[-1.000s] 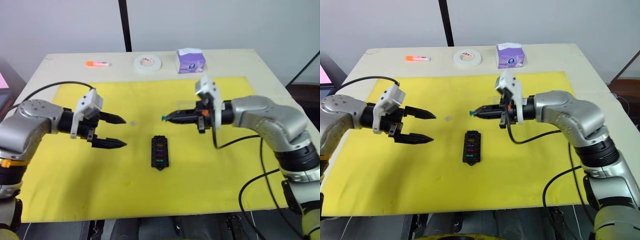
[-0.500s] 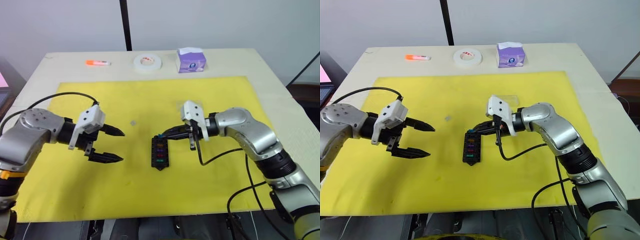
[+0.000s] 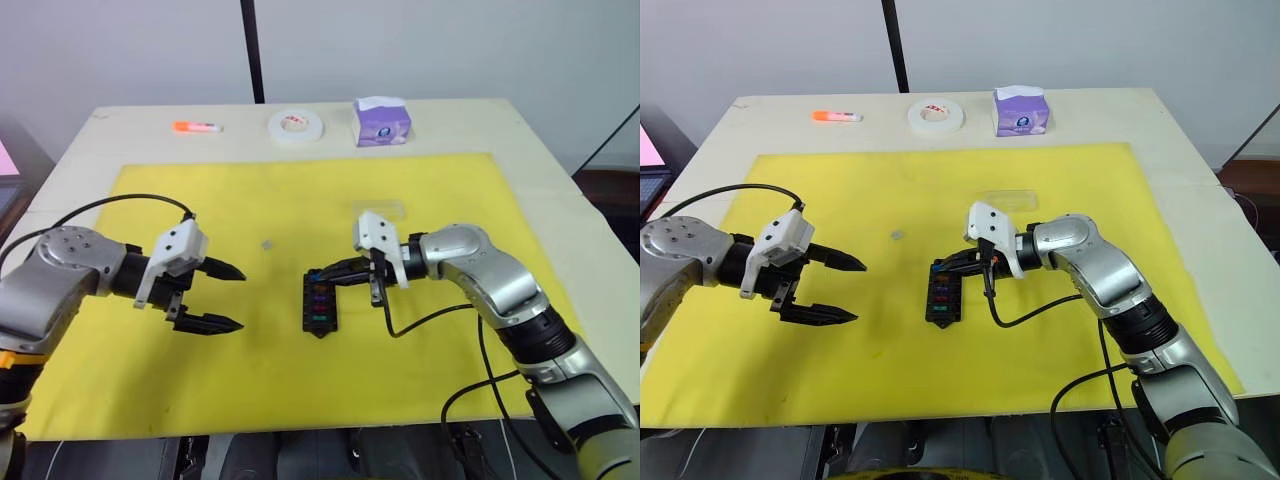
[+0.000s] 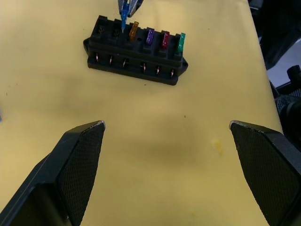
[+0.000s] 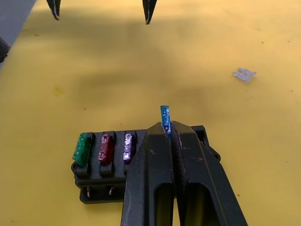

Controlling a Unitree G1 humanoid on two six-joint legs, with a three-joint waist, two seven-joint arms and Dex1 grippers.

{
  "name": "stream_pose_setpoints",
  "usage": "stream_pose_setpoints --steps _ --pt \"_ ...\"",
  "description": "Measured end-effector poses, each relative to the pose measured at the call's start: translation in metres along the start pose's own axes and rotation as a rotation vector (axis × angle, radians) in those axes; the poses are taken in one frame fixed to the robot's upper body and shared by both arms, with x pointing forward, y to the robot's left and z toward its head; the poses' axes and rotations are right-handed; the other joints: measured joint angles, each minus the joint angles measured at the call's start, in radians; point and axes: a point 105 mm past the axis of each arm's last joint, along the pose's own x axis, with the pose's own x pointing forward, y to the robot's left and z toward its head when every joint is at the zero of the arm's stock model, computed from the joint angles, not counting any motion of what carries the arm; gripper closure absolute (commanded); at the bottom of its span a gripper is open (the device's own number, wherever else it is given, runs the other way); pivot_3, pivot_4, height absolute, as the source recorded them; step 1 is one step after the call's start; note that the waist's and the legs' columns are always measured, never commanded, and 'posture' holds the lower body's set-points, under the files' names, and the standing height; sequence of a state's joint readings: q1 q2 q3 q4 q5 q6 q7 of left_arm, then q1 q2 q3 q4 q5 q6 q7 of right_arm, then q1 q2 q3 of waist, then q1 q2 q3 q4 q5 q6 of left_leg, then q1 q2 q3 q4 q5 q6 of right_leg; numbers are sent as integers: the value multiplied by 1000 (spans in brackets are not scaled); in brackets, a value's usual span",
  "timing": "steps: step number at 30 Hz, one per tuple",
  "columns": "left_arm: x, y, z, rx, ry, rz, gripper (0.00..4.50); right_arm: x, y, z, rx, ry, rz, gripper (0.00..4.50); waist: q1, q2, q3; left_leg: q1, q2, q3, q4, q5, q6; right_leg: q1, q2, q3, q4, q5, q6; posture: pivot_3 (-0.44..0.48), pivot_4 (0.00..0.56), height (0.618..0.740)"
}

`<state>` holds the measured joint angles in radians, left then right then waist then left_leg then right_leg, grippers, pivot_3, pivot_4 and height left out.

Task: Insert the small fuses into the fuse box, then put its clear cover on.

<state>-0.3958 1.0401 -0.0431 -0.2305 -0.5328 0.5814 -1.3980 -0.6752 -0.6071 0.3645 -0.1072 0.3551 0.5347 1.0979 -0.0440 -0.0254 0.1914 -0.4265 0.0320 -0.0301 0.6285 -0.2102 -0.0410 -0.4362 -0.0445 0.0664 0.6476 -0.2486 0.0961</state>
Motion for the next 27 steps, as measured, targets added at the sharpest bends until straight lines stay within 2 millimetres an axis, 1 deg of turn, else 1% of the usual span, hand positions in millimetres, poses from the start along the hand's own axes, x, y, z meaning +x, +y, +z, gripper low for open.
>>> stream_pose_setpoints --steps 10,27 --pt "0 1 0 -2 0 7 42 -1 -6 -9 15 35 -27 4500 0 0 0 0 0 0 0 0 0 0 0 0 1 0 0 0 150 740" --pt "1 0 0 -4 0 13 42 4 -4 -10 2 43 -15 4500 0 0 0 0 0 0 1 0 0 0 0 0 2 0 0 0 150 740"
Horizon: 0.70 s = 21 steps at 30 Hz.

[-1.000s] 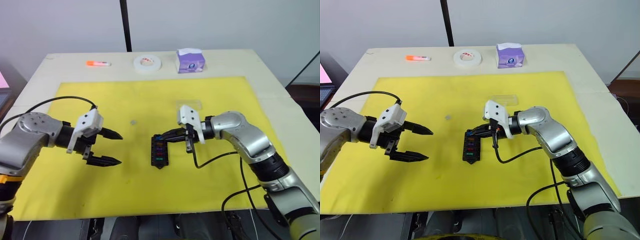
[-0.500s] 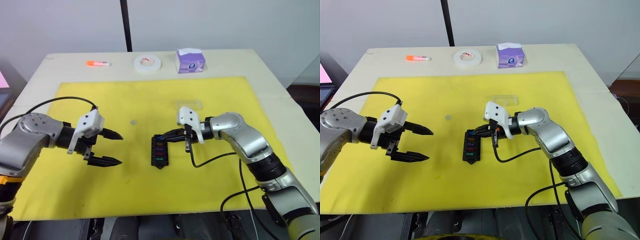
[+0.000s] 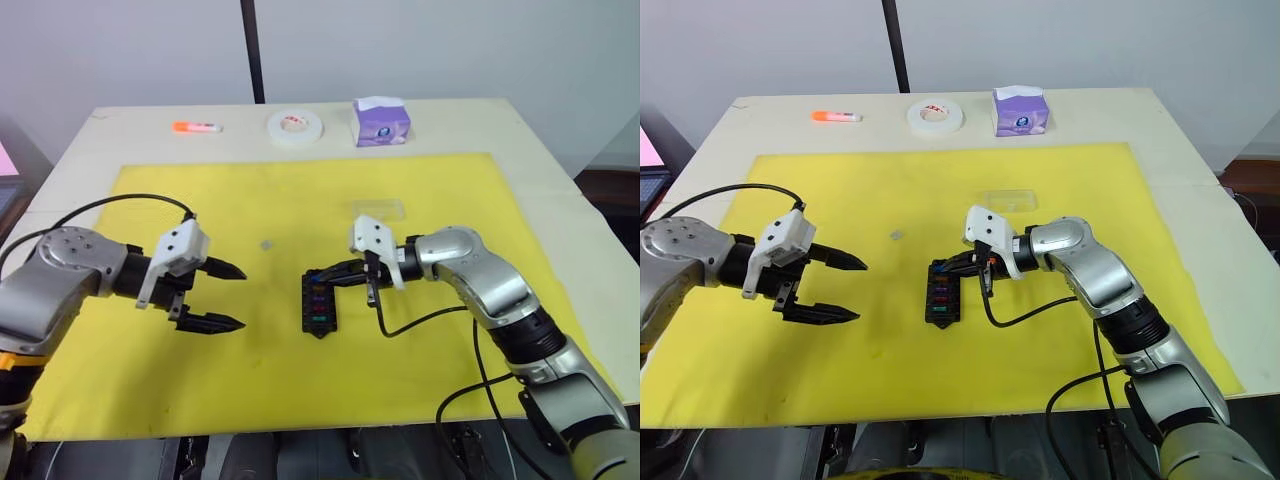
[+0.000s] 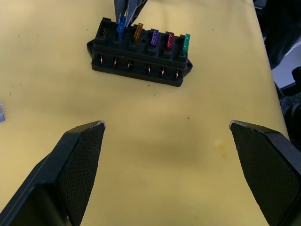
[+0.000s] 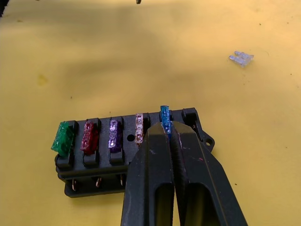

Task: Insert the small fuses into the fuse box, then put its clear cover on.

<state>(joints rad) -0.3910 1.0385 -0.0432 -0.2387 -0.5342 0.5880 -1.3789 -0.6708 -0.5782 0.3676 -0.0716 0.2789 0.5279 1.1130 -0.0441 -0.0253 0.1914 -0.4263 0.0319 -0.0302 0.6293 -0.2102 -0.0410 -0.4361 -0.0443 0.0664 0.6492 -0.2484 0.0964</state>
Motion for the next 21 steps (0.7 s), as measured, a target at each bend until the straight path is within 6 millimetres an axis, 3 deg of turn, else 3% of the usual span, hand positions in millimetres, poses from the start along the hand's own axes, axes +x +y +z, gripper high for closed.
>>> stream_pose_setpoints --steps 21 --pt "2 0 0 -3 -8 6 42 1 -3 -5 -50 48 20 4500 0 0 0 2 0 0 1 0 0 3 0 0 0 0 0 0 150 740"
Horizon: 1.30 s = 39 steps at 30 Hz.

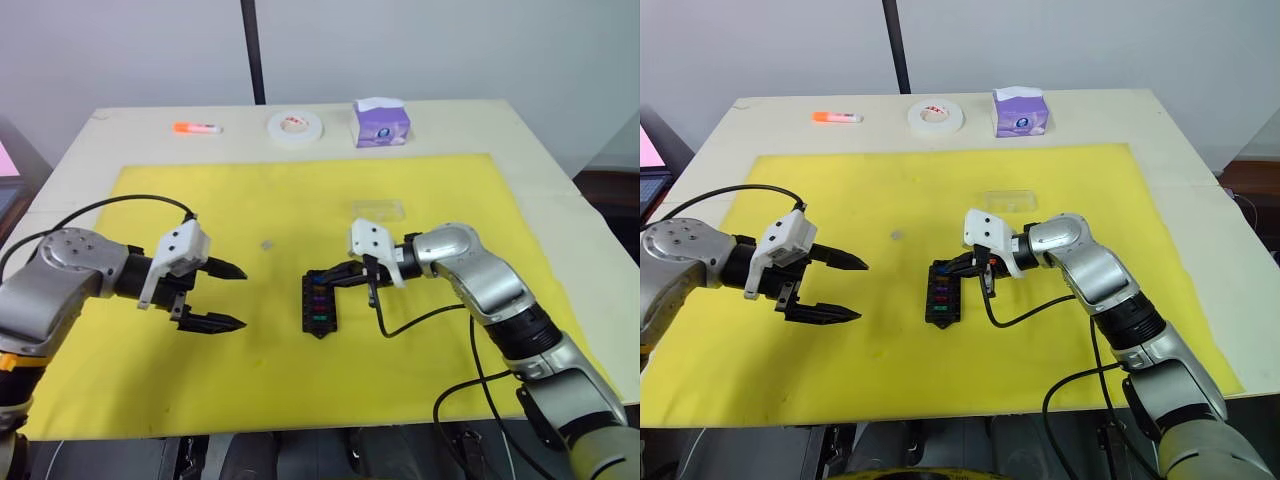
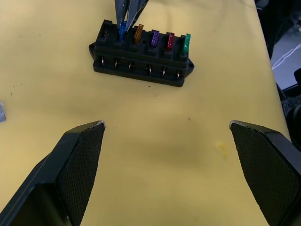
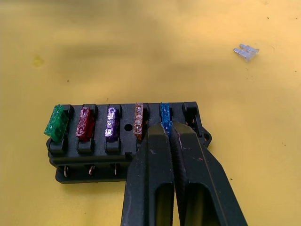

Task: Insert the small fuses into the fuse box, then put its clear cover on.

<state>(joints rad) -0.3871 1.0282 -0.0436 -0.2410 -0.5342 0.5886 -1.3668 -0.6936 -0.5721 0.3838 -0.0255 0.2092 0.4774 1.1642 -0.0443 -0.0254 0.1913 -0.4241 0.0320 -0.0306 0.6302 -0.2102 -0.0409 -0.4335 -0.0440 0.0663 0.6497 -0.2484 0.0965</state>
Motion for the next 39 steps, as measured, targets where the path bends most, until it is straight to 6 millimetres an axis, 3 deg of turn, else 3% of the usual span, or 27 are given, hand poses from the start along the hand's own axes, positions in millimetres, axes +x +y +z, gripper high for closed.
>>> stream_pose_setpoints --steps 18,23,39 --pt "3 -1 -4 -19 -8 5 42 1 -3 7 -29 93 32 4500 0 0 0 0 0 0 0 0 0 0 0 0 0 0 0 0 150 740" --pt "4 -1 -6 -31 -5 7 0 -1 -3 7 -19 88 28 3187 0 0 0 0 0 0 1 0 0 0 0 0 0 0 0 0 150 740" --pt "4 0 -6 -37 -11 9 0 -13 3 21 79 -51 56 3187 0 0 0 0 0 0 1 0 0 0 0 0 0 0 0 0 150 740"
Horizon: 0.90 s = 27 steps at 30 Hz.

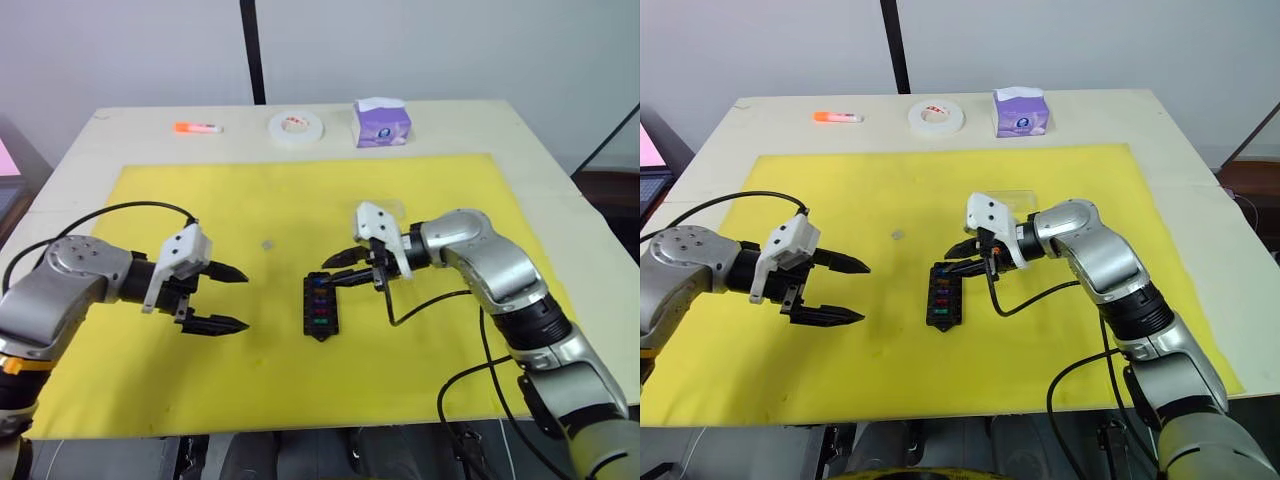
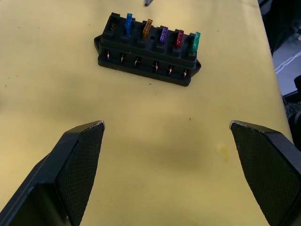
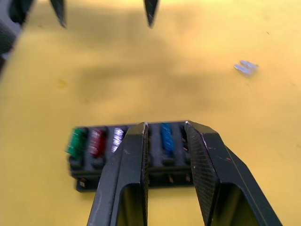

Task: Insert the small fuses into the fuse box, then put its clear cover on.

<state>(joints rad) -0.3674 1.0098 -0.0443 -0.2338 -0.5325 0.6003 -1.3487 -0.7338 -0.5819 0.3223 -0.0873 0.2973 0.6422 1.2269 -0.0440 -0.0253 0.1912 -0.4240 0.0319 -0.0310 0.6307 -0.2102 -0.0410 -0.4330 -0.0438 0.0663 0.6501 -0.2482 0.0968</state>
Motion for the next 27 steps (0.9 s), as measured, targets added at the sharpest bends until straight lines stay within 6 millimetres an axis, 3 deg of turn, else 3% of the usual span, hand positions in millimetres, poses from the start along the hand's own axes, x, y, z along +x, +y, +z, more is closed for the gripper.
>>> stream_pose_setpoints --steps 3,6,8,27 --pt "-1 1 -1 -4 0 1 0 -1 2 -2 17 -15 0 3187 0 0 0 0 0 0 0 0 0 0 0 0 0 0 0 0 150 740" --pt "-1 1 -1 -6 0 2 0 1 1 -1 21 -31 -12 3751 0 0 0 0 0 0 0 0 0 0 0 0 0 0 0 0 150 740" --pt "-2 3 0 -6 -1 6 0 5 -1 3 18 -61 -31 4468 -1 0 0 0 0 0 0 0 0 0 0 0 0 0 0 0 150 740" --pt "-2 3 2 7 3 4 0 14 -2 -14 37 -35 -60 4492 0 0 0 0 0 0 0 0 0 0 0 0 0 1 1 0 150 740"
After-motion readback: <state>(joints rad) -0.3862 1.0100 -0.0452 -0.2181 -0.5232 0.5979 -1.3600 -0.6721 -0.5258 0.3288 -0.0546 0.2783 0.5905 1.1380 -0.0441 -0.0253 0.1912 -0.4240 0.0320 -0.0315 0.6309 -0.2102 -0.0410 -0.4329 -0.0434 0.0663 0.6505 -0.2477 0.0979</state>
